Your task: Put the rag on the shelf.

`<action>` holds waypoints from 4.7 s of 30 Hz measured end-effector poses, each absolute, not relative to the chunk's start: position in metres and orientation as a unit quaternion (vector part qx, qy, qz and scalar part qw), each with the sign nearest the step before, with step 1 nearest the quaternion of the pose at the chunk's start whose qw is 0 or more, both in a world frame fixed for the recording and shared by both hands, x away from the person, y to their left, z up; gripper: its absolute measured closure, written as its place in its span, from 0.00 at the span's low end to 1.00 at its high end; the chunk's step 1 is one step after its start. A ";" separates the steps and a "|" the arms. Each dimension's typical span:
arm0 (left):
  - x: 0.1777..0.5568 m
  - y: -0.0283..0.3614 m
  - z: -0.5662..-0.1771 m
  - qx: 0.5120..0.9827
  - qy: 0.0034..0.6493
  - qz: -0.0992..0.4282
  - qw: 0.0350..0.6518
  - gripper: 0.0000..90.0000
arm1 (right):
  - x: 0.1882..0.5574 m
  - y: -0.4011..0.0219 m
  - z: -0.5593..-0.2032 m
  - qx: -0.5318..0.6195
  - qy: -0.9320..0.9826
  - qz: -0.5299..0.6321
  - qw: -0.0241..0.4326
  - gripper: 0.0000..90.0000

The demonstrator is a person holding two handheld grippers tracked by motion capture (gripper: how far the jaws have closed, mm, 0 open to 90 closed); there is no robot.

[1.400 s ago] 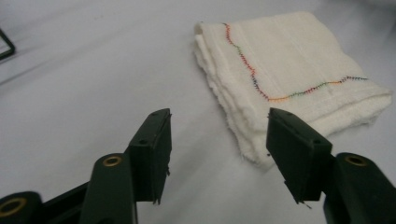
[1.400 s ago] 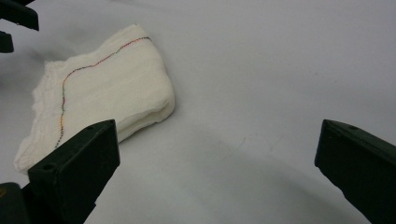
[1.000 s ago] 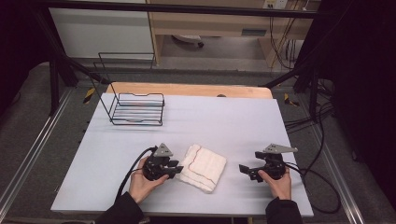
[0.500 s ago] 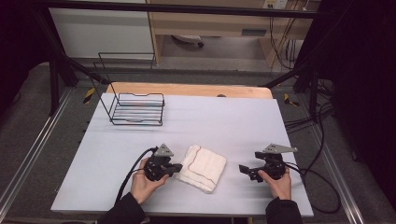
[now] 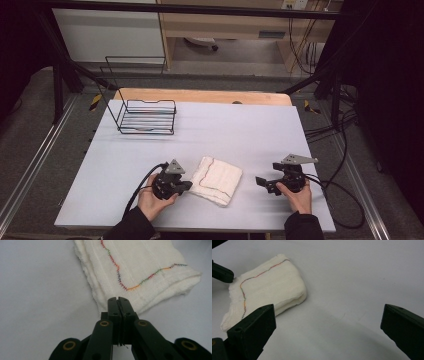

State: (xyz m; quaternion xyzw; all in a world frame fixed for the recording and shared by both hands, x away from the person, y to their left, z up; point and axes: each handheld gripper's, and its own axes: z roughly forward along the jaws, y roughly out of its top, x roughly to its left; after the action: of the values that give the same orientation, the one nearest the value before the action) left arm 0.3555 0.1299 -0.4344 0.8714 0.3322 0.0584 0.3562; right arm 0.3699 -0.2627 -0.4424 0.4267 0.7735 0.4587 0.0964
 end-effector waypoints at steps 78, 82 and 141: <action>0.426 0.087 -0.436 0.845 0.373 0.068 0.377 0.92 | 0.398 -0.181 -0.451 0.454 0.791 0.407 0.054 0.91; 0.415 0.100 -0.432 0.839 0.382 0.081 0.378 0.92 | 0.404 -0.168 -0.448 0.433 0.799 0.411 0.072 0.92; 0.422 0.129 -0.449 0.833 0.390 0.075 0.385 0.87 | 0.422 -0.137 -0.453 0.426 0.808 0.405 0.031 0.82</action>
State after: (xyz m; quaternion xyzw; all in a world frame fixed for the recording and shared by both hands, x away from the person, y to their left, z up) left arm 0.4215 0.1293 -0.4487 0.8332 0.3901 0.0748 0.3847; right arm 0.4216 -0.1367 -0.4532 0.4256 0.8084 0.4054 0.0312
